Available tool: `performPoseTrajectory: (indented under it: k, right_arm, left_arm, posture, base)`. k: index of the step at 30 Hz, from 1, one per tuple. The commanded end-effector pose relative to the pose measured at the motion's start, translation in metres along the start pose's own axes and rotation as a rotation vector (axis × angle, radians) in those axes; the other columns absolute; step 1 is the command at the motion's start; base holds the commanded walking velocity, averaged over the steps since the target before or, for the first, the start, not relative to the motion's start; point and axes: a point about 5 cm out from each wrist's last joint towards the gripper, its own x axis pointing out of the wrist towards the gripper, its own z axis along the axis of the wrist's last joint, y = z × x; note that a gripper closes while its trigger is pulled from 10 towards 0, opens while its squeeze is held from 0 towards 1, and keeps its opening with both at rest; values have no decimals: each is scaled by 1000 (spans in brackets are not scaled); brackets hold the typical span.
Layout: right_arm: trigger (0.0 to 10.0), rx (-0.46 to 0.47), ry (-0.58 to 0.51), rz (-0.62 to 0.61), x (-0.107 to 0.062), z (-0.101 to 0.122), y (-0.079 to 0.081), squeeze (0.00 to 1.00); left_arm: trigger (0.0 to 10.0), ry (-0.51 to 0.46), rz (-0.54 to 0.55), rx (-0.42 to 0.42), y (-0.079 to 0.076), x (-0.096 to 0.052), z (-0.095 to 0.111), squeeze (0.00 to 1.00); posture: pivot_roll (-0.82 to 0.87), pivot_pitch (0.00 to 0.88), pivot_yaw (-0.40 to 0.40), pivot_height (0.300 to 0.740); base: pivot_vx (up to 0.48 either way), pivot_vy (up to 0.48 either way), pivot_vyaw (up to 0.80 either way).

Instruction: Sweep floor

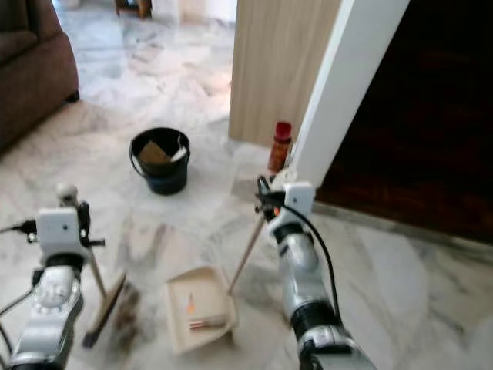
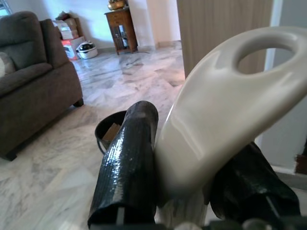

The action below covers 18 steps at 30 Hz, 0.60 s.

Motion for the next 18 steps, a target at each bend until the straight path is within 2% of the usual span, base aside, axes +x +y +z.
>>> performPoseTrajectory:
  k: [1, 18]
  right_arm:
    - [10000, -15, -40, 18, 8, 12, 4, 0]
    - [10000, -4, -8, 13, 8, 8, 8, 0]
  left_arm:
    - [10000, -73, 1, -8, 1, 4, 15, 0]
    - [10000, -68, 17, 5, 5, 3, 15, 0]
  posture:
    - [196, 61, -103, 740]
    - [201, 90, -105, 740]
  base:
    - [274, 0, 0]
    - [279, 0, 0]
